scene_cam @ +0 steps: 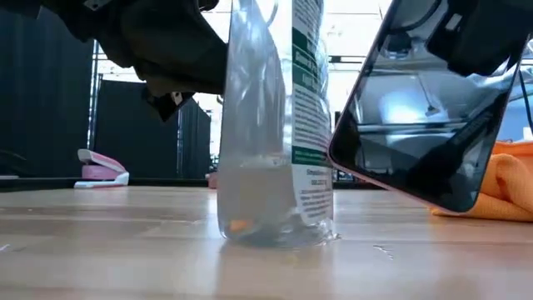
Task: Apply microfiber cloth
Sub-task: Spray the front of the cellphone with a spray bottle
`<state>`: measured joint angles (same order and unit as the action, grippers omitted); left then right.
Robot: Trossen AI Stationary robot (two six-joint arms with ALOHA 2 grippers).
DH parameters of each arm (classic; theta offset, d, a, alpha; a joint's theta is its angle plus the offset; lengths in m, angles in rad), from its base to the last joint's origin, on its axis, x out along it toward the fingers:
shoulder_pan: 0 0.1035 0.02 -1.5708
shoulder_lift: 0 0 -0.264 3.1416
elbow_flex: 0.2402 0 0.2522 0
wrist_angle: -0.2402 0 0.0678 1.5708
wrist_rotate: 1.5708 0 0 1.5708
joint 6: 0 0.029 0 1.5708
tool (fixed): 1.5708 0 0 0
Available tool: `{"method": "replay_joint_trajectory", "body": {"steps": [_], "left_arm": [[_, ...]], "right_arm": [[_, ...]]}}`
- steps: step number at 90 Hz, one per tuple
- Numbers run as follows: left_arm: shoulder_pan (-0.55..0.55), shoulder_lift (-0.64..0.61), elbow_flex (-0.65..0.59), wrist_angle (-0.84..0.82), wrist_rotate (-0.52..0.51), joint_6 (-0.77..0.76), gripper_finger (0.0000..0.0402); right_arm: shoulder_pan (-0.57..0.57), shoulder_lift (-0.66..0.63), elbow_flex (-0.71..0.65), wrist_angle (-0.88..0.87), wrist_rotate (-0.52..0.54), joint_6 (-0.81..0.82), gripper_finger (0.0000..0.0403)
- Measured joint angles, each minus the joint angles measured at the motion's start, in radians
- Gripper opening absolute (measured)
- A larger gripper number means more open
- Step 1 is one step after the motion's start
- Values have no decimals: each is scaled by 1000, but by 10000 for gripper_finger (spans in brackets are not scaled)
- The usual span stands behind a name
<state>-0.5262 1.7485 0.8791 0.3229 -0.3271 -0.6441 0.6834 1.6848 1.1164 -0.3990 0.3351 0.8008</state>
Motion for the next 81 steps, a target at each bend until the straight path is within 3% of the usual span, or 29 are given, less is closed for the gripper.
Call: {"method": "replay_joint_trajectory", "body": {"steps": [10,26,46,58,68,81], "left_arm": [[-8,-10,0,-17,16,-1,0],[-41,-147,0,-124,8,89,0],[-18,-292,2,-110,12,263,0],[24,-357,8,-96,41,338,4],[66,-393,17,-96,153,326,33],[95,-400,33,-99,288,312,113]], "right_arm": [[-1,-16,6,-44,-13,17,7],[9,-104,107,-369,-9,80,7],[20,-216,136,-471,211,81,7],[19,-226,135,-518,263,82,7],[19,-225,135,-538,278,102,7],[24,-225,131,-535,343,116,7]]}}
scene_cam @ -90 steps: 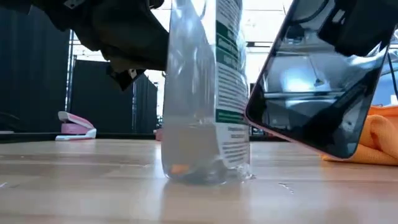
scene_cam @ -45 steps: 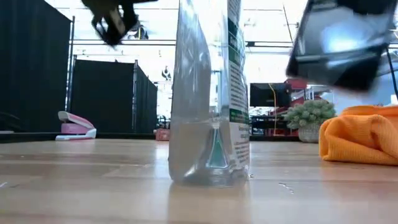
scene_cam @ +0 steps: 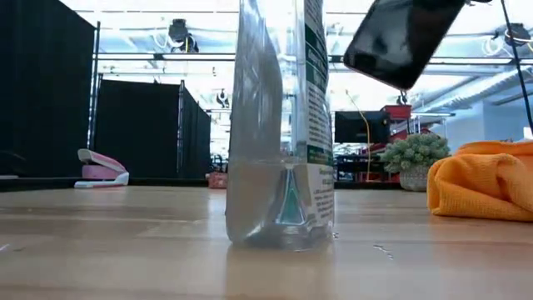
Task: Apply microfiber cloth
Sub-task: Spray the front of the cellphone with a spray bottle
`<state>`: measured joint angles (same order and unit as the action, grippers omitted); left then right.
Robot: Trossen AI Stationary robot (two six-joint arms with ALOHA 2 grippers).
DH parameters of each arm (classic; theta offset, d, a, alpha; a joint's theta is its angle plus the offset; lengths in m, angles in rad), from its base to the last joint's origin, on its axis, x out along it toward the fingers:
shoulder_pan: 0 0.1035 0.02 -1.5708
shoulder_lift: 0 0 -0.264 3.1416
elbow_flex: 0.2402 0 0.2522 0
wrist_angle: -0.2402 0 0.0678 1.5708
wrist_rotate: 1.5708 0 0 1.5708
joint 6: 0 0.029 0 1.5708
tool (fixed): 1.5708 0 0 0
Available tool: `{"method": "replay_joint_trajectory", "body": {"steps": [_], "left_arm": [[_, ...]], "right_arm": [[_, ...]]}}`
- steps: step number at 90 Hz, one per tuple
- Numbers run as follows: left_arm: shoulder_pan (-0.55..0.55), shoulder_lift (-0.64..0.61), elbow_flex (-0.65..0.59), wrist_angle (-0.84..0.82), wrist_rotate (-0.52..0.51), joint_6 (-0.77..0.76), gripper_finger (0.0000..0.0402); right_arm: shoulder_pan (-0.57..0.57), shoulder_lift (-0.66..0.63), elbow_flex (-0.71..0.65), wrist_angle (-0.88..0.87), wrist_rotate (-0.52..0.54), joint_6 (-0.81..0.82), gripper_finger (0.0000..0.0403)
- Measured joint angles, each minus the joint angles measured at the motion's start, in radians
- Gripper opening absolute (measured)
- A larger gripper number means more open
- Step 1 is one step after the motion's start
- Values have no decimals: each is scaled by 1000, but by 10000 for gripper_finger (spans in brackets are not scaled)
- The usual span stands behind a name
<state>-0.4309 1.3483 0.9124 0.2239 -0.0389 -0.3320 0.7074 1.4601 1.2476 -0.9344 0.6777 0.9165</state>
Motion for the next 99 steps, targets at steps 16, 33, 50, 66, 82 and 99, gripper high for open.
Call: {"method": "replay_joint_trajectory", "body": {"steps": [16,33,50,66,82,99], "left_arm": [[20,5,31,-6,96,30,235],[19,6,43,-50,40,80,316],[20,6,43,-42,37,66,338],[21,6,43,-20,16,35,344],[21,6,43,-31,-51,-27,392],[18,6,43,-22,-117,-26,387]], "right_arm": [[2,0,0,1,40,15,7],[2,0,0,2,53,26,8],[2,0,0,20,55,20,8],[2,0,0,29,56,14,8],[2,0,0,29,57,13,8],[5,0,0,28,57,14,8]]}}
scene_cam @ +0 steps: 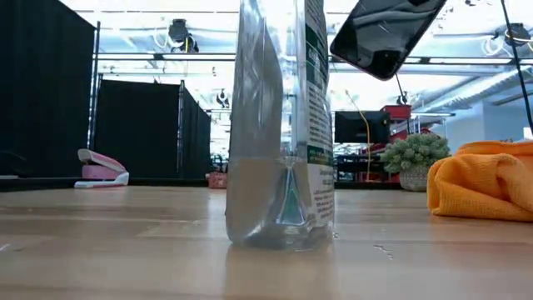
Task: Apply microfiber cloth
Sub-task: Spray the front of the cellphone with a spray bottle
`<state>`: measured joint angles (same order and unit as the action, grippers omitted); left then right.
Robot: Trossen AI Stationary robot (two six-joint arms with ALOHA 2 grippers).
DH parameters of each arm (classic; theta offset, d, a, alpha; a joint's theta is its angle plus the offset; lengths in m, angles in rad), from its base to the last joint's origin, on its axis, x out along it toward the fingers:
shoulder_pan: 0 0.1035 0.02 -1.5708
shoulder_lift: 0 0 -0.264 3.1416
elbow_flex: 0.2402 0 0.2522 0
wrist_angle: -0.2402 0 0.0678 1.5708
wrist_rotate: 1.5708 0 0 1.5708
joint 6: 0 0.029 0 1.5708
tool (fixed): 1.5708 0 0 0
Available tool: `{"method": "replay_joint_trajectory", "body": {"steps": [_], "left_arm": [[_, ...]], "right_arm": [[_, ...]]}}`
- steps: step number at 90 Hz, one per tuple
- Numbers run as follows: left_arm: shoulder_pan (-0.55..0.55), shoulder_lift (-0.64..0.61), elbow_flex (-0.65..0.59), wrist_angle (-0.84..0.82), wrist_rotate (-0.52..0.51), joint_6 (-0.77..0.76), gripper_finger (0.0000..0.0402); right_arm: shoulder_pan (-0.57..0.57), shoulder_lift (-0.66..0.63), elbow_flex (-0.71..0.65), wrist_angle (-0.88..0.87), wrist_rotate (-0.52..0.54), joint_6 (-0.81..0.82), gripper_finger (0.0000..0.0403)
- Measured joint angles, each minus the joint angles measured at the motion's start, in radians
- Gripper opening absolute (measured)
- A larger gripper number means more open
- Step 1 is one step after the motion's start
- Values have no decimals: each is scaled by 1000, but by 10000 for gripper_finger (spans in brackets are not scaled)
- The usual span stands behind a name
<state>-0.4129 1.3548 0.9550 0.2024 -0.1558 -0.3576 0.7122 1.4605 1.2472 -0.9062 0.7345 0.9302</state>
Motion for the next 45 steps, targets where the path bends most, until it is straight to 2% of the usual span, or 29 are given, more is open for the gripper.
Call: {"method": "replay_joint_trajectory", "body": {"steps": [21,38,45], "left_arm": [[-5,14,0,-9,7,-12,386],[-61,62,-24,-20,25,71,386],[-71,103,-26,26,20,111,386]], "right_arm": [[8,0,0,13,57,6,8],[41,17,0,79,150,29,8],[53,33,0,96,194,43,8]]}}
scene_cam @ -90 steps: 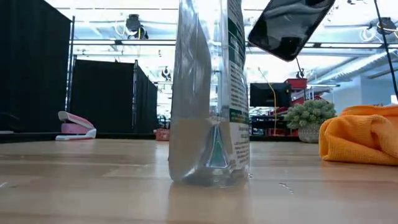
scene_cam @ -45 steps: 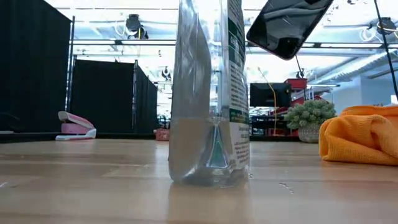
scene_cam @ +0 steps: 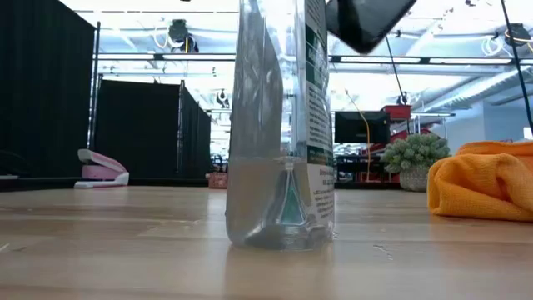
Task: Apply microfiber cloth
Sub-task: Spray the front of the cellphone with a spray bottle
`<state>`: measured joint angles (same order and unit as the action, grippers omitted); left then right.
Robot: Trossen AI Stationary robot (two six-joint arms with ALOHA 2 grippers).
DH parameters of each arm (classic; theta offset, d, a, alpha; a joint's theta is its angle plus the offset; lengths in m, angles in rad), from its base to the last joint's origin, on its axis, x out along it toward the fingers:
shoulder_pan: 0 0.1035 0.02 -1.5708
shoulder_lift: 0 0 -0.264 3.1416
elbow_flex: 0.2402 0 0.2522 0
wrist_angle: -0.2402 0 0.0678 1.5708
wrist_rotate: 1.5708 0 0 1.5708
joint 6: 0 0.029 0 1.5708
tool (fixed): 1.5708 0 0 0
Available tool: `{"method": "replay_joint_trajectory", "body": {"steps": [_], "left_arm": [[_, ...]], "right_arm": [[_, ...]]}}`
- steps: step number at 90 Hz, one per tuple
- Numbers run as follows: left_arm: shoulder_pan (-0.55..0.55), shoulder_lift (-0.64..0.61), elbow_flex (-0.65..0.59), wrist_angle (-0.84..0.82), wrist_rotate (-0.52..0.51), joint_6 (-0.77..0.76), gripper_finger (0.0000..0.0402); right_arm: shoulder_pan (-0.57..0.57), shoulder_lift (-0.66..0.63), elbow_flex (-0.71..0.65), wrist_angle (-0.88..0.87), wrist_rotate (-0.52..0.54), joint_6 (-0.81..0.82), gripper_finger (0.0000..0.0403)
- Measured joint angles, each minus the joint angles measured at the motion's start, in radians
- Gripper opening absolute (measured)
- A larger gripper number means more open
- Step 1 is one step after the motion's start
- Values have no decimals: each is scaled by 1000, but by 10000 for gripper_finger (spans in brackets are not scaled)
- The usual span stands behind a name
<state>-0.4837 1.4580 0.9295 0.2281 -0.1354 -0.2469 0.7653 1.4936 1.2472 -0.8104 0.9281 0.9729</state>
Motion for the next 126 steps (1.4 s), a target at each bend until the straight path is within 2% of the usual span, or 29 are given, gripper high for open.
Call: {"method": "replay_joint_trajectory", "body": {"steps": [14,50,79,96,112,126], "left_arm": [[11,66,-1,131,-8,70,386],[52,87,-1,232,21,109,386],[57,87,-1,237,27,132,386],[57,87,-1,218,48,130,386],[57,87,-1,208,48,130,386],[59,87,-1,208,48,132,386]], "right_arm": [[2,45,0,0,37,42,8],[64,72,-1,102,81,36,8],[83,75,-1,154,92,5,8],[137,75,-1,126,28,17,8],[179,75,-1,182,146,-20,8],[163,89,-1,246,161,-103,8]]}}
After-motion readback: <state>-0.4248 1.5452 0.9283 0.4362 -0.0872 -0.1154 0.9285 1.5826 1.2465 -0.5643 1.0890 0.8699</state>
